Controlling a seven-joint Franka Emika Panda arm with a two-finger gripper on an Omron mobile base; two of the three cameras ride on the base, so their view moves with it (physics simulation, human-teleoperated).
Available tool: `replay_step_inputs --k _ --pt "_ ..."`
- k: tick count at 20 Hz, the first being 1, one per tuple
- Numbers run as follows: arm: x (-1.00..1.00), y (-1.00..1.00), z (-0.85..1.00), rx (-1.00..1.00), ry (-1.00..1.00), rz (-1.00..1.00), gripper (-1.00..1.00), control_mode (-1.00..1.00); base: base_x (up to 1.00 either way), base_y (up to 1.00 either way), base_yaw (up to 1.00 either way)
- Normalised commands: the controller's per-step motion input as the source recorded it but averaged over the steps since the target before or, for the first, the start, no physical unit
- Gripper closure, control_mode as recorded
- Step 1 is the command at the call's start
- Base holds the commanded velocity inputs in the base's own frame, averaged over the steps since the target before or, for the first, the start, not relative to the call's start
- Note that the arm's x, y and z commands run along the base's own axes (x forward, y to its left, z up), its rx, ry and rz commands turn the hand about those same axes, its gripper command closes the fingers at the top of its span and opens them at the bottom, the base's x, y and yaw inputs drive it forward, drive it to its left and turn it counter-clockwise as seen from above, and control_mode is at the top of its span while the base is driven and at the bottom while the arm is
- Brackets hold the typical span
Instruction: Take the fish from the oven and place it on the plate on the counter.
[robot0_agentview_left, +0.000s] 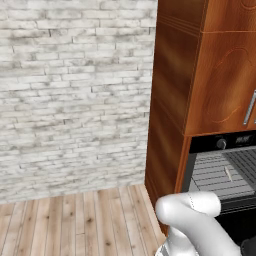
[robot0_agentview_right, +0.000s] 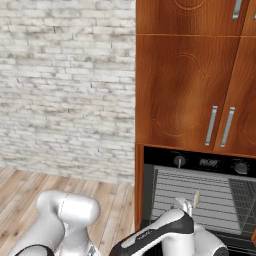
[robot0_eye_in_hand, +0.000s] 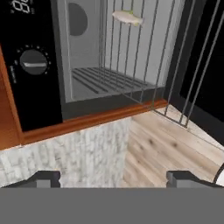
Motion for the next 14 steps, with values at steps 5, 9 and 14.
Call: replay_step_inputs --k 5,9,14 --pt "0.79 0.36 0.01 -0.33 0.09 0.51 -1.00 -1.00 0.00 0.00 0.00" --pt "0.01 -0.06 -0.03 -0.33 0.00 0.33 -1.00 -1.00 0.00 0.00 0.00" --pt "-0.16 -0.39 -0.01 -0.03 -0.13 0.07 -1.00 -1.00 0.00 0.00 0.00"
